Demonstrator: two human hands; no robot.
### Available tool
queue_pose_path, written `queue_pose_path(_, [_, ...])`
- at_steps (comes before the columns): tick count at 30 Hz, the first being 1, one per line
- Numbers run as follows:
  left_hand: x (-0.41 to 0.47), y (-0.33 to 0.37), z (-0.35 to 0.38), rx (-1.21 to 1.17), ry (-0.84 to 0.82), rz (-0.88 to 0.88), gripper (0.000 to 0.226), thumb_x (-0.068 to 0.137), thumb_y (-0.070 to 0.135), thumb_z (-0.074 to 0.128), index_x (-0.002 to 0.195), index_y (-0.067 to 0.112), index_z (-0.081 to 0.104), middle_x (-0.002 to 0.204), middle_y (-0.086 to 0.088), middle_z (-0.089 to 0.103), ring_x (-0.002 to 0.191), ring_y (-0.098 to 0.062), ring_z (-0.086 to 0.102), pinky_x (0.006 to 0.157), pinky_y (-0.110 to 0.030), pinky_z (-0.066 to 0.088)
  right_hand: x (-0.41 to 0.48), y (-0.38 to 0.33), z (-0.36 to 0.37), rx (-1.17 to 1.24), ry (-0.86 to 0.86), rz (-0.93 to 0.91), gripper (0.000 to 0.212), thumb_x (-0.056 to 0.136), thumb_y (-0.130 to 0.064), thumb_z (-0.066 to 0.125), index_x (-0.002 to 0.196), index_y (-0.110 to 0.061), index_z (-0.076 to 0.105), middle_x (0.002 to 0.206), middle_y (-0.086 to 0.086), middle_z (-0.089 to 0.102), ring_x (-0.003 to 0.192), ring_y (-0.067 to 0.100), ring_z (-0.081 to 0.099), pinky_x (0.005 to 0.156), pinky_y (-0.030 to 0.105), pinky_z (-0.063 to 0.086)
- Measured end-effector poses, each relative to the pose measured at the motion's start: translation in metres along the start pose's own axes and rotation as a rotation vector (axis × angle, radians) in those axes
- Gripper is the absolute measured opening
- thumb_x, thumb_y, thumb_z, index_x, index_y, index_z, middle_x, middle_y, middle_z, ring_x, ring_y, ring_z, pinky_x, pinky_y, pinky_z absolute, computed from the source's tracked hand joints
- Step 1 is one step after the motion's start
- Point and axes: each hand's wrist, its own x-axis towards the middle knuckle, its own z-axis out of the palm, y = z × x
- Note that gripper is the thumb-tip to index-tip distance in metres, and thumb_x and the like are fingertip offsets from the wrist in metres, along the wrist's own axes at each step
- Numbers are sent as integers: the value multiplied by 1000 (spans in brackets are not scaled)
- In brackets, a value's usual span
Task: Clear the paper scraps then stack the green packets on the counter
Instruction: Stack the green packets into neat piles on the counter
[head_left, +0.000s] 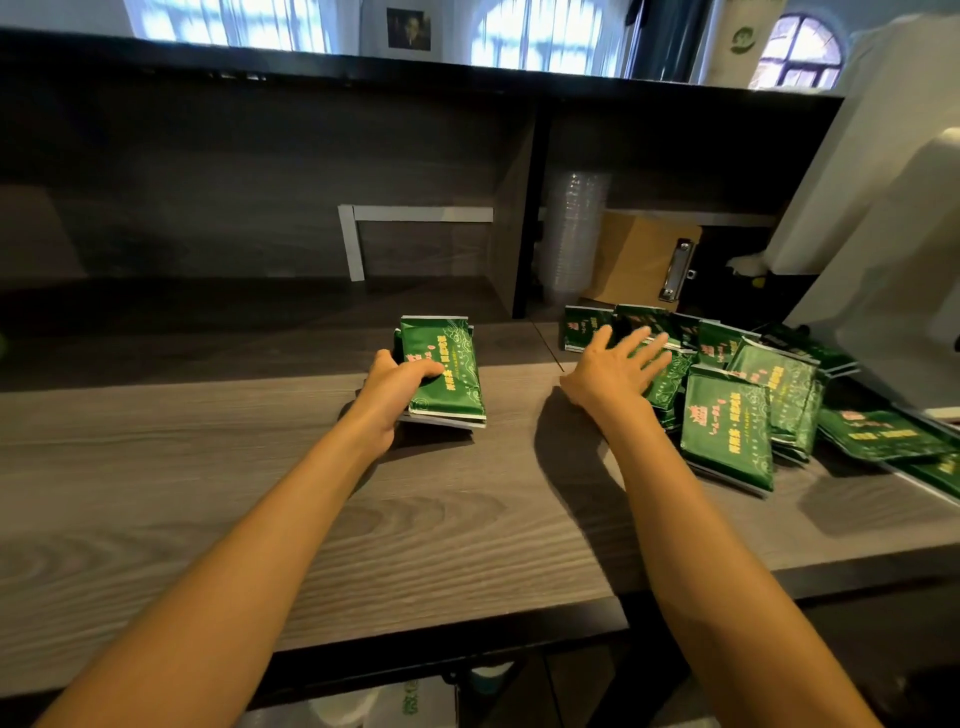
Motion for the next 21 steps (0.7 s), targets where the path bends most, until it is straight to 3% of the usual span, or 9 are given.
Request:
queue_pose_path(5, [-4,-2,5,26,-31,7,41,87,13,61,122,11,41,107,-9,62,88,-21,64,69,-32,52,3,6,0,78,-129,77,73,98,-22,43,151,-13,-7,152,31,-8,140,50,-9,111,61,-3])
queue_pose_path(11, [-4,1,4,-2,6,21,38,87,12,61,119,11,41,106,-8,60,85,-19,63,67,-31,52,-6,-8,5,145,-47,-170,74,95,-16,49,149,-5,-1,145,31,29,134,44,27,109,56,21])
queue_pose_path(14, [-4,4,0,-30,56,32,37,87,11,60,117,12,39,107,-8,58,83,-18,61,63,-29,50,-20,-22,4,224,-9,-378,68,92,-7,49,147,0,9,133,29,46,121,43,45,96,47,40])
queue_pose_path(17, [-1,6,-6,-5,144,68,33,88,11,59,112,13,37,110,-9,56,89,-21,60,64,-29,47,-37,-36,3,303,-100,-562,59,91,-2,46,146,-4,24,135,26,46,121,41,45,91,40,42])
queue_pose_path(19, [2,7,-11,7,200,77,32,87,10,59,110,13,37,111,-9,55,94,-23,59,68,-31,48,-41,-43,7,354,-160,-664,49,91,-8,49,139,-9,40,131,20,52,118,36,49,88,35,42])
queue_pose_path(21, [5,6,-16,8,240,72,32,86,10,60,108,13,36,111,-10,55,99,-24,59,75,-35,48,-39,-46,10,442,-103,-674,41,91,-17,53,131,-10,51,127,15,58,118,32,51,94,36,44])
